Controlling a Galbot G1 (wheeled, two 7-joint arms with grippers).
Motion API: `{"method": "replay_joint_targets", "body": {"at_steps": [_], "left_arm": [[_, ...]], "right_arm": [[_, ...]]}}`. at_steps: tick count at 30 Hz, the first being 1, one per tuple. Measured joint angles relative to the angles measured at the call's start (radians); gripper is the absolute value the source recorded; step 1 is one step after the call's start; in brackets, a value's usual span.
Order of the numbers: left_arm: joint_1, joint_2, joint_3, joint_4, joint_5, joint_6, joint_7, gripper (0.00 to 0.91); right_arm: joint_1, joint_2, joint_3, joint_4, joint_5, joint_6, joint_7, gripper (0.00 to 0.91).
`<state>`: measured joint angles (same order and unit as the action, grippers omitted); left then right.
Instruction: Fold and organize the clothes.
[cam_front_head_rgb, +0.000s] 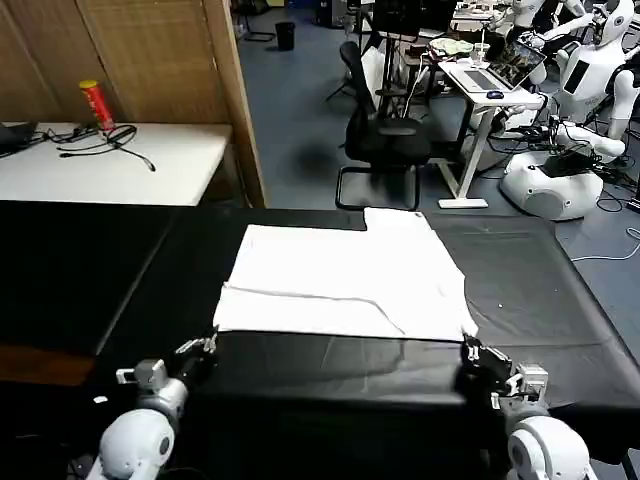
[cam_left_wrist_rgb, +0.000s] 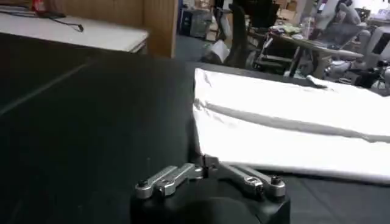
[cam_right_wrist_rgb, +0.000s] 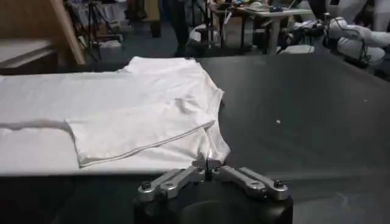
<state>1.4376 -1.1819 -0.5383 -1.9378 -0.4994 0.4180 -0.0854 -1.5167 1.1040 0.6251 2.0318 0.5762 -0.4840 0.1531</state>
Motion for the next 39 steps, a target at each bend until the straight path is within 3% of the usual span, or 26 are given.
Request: {"method": "replay_joint_targets", "body": {"at_steps": [8, 14, 15, 16, 17, 23, 30, 35, 39], "left_arm": [[0.111, 0.013, -0.026, -0.137, 0.058, 0.043, -0.050, 0.000], [0.187, 0.005, -0.042, -0.209, 0.080, 0.056, -0.073, 0.000], [0.196, 0.004, -0.044, -0.219, 0.079, 0.061, -0.077, 0.624], [0.204, 0.003, -0.047, -0.226, 0.079, 0.068, -0.079, 0.878], [0.213, 0.000, -0.050, -0.235, 0.079, 0.076, -0.082, 0.878], [0.271, -0.012, -0.066, -0.283, 0.087, 0.125, -0.104, 0.878], [0.335, -0.034, -0.082, -0.349, 0.148, 0.199, -0.122, 0.878], [0.343, -0.041, -0.097, -0.419, 0.137, 0.177, -0.111, 0.878], [0.271, -0.014, -0.102, -0.418, 0.105, 0.137, -0.081, 0.878]], "right_arm": [[-0.079, -0.043, 0.020, 0.074, 0.000, -0.079, 0.029, 0.068], [-0.122, -0.039, 0.024, 0.113, -0.003, -0.105, 0.033, 0.068], [-0.128, -0.038, 0.025, 0.118, -0.004, -0.108, 0.033, 0.078], [-0.133, -0.038, 0.026, 0.124, -0.004, -0.112, 0.033, 0.293], [-0.139, -0.037, 0.028, 0.132, -0.006, -0.120, 0.033, 0.878], [-0.179, -0.044, 0.049, 0.183, -0.012, -0.157, 0.036, 0.878], [-0.212, -0.045, 0.084, 0.275, -0.002, -0.162, 0.031, 0.878], [-0.171, -0.057, 0.103, 0.314, -0.012, -0.105, -0.009, 0.878], [-0.050, -0.079, 0.084, 0.261, -0.026, -0.058, -0.033, 0.878]]}}
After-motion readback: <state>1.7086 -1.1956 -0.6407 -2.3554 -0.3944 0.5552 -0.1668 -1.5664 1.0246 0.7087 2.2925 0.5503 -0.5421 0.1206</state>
